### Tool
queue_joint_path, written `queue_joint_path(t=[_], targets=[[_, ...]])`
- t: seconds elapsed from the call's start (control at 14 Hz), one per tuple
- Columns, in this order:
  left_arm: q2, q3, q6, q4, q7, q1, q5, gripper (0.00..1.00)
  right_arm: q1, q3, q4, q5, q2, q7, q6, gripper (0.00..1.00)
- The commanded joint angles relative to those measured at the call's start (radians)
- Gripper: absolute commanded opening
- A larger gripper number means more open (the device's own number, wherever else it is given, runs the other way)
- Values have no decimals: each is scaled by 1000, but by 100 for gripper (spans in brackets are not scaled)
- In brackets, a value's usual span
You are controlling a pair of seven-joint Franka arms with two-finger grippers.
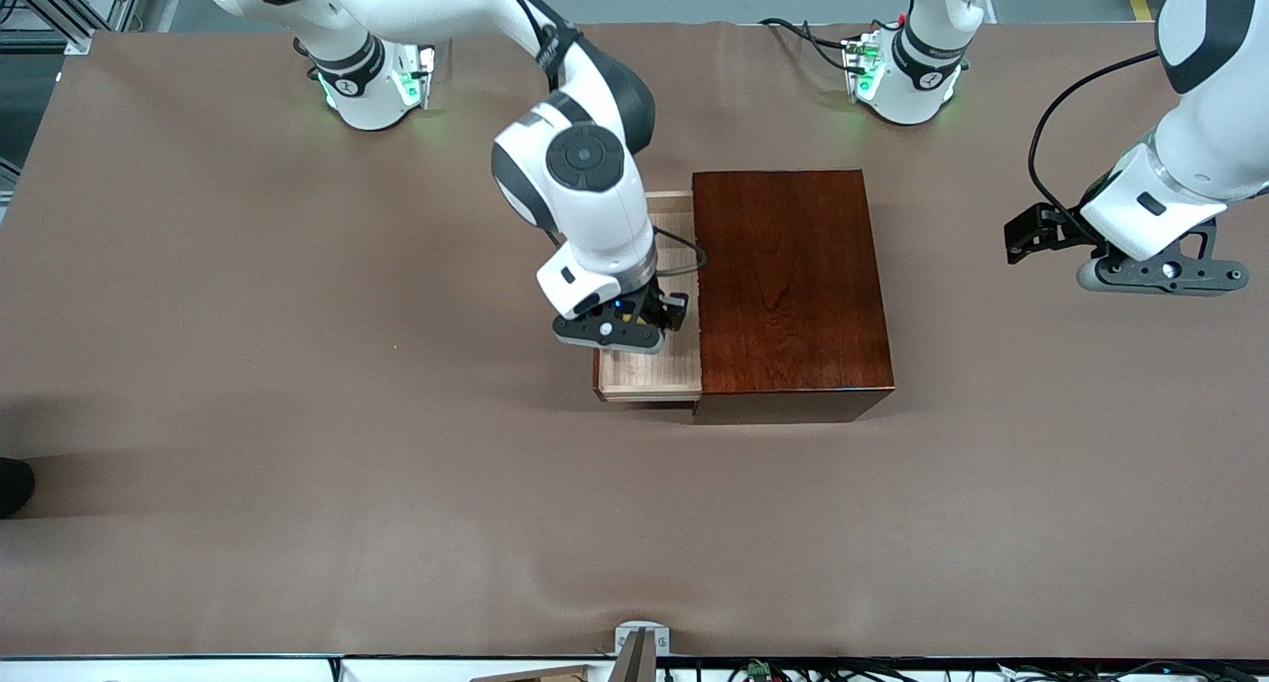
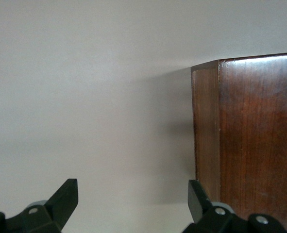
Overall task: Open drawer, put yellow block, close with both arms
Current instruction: 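Lift and carry the yellow cube into the open drawer with the right gripper, then open the right gripper to drop the cube inside the drawer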
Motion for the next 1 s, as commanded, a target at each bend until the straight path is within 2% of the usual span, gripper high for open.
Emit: queue_joint_path(t=[0.0,0.57,0.64,0.71,0.78,0.93], targets=[[1,-1,-7,1,-4,5,1,100,3,-4,37,-1,47,11,26,0],[14,-1,-7,1,-30,-6,1,100,3,-1,36,9,96,11,57,0],[14,-1,-7,1,-33,-6,1,100,3,-1,36,19,98,12,63,23],[14,-1,-7,1,-33,-6,1,100,3,-1,34,35,98,14,68,68],[15,-1,-7,1,-33,-7,1,100,3,-1,34,41,98,15,68,99],[15,-1,-7,1,-34,-6,2,100,3,-1,34,41,95,11,66,100]])
